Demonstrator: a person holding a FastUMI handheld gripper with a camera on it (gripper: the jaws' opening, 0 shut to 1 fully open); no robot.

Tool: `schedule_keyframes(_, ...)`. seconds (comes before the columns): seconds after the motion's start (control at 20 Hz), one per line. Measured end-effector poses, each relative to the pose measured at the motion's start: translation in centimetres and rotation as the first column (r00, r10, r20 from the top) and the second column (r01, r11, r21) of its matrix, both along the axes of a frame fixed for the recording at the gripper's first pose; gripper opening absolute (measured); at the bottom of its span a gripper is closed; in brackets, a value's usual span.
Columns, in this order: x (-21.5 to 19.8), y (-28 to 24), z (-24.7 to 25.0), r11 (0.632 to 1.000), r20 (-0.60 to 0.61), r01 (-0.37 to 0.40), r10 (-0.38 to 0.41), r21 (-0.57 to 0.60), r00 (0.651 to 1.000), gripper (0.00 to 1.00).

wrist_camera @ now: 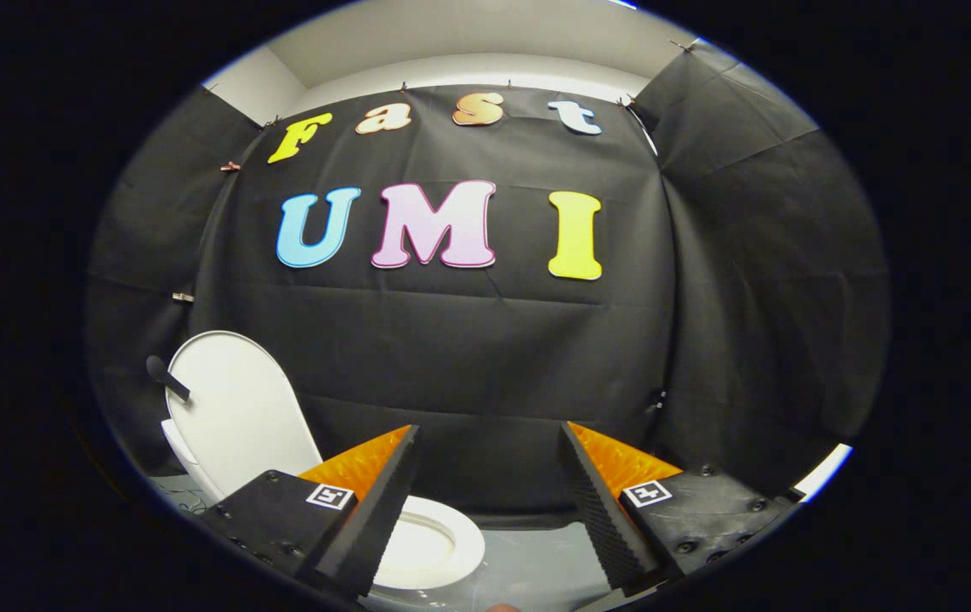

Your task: Open the toilet lid.

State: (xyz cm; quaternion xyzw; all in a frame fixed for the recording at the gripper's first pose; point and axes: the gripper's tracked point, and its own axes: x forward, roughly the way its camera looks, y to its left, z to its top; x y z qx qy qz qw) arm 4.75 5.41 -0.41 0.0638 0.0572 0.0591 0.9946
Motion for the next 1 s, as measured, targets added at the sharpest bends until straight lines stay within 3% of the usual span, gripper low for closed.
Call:
schedule_keyframes(0.45,-1.8,-5.0,-0.6,0.996,0.029,0.081,-0.080,-0.046,0.996,0.99)
schedule_keyframes(1.0,-1.7,-6.4,-2.1,0.995,-0.013,0.095,-0.095,-0.022,0.995,0.99)
